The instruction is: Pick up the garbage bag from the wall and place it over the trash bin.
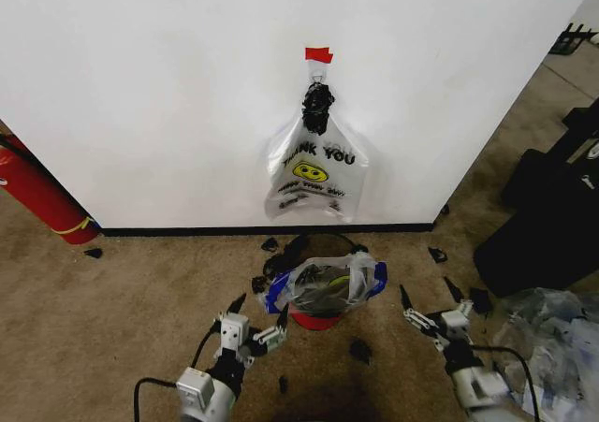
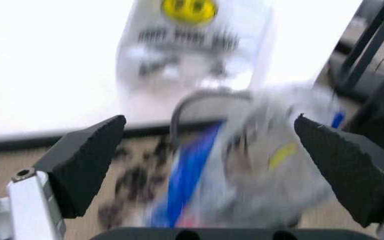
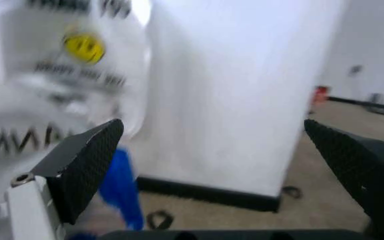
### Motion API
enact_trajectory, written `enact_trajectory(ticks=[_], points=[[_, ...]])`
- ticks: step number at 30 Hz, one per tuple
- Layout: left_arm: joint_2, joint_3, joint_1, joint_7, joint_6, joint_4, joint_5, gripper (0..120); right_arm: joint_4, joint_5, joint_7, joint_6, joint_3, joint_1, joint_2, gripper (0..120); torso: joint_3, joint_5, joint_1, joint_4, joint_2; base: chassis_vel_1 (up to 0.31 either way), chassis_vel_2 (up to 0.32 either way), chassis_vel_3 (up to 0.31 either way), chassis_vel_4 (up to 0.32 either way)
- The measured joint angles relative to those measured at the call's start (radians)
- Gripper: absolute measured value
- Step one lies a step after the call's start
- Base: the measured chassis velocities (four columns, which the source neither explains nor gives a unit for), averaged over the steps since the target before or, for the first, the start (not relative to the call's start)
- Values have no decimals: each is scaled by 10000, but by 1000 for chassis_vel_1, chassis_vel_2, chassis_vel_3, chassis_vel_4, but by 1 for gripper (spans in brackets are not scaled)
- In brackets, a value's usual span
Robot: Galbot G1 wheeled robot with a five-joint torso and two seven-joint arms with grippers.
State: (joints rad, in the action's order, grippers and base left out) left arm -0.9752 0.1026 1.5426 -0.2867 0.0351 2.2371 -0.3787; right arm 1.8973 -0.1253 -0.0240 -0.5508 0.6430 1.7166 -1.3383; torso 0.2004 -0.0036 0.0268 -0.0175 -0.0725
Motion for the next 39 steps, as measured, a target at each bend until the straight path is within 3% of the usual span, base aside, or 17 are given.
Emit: enact_trajectory(ticks=[5,9,14,16,17,27,29,32,39], points=[[-253,-247,-1690,138,-231,-536,-403,100,1673,-135,909,160,409,1353,-1004,100,1,-5,1,-2,0,0,0,0,0],[-255,-228,-2226,201,-522,-621,-567,100,2237,-434,911,247,331,1733,-1092,100,1,-7,1,-3,0,0,0,0,0],[23,-193,-2978,406,-1205,-813,-757,100,3206,-1261,907,1545,-180,2140,-992,100,1,-3,1,14,0,0,0,0,0],[512,-659,-4368,983,-1967,-1570,-1080,100,4235,-2107,940,2819,-544,2845,-974,100,2,-8,2,-5,0,0,0,0,0],[688,-965,-5002,1258,-2257,-1870,-1267,100,4473,-2193,838,2972,-559,3040,-992,100,2,-3,1,2,0,0,0,0,0],[449,-2826,-8363,2327,-3996,-4007,-2962,100,5152,-1803,349,2666,-306,3474,-1387,100,3,-5,2,2,1,0,0,0,0],[344,-3287,-9386,2677,-5217,-4743,-3914,100,5161,-1679,293,2495,-282,3526,-1494,100,3,0,2,0,1,0,0,0,0],[233,-3789,-10370,3232,-6102,-5646,-4612,100,5128,-1684,284,2326,-217,3531,-1558,100,3,-1,2,4,1,0,0,0,0],[-148,-4629,-11587,4238,-6553,-7147,-4705,100,5052,-1767,279,2220,-183,3514,-1520,100,2,-3,3,4,1,0,0,0,0]])
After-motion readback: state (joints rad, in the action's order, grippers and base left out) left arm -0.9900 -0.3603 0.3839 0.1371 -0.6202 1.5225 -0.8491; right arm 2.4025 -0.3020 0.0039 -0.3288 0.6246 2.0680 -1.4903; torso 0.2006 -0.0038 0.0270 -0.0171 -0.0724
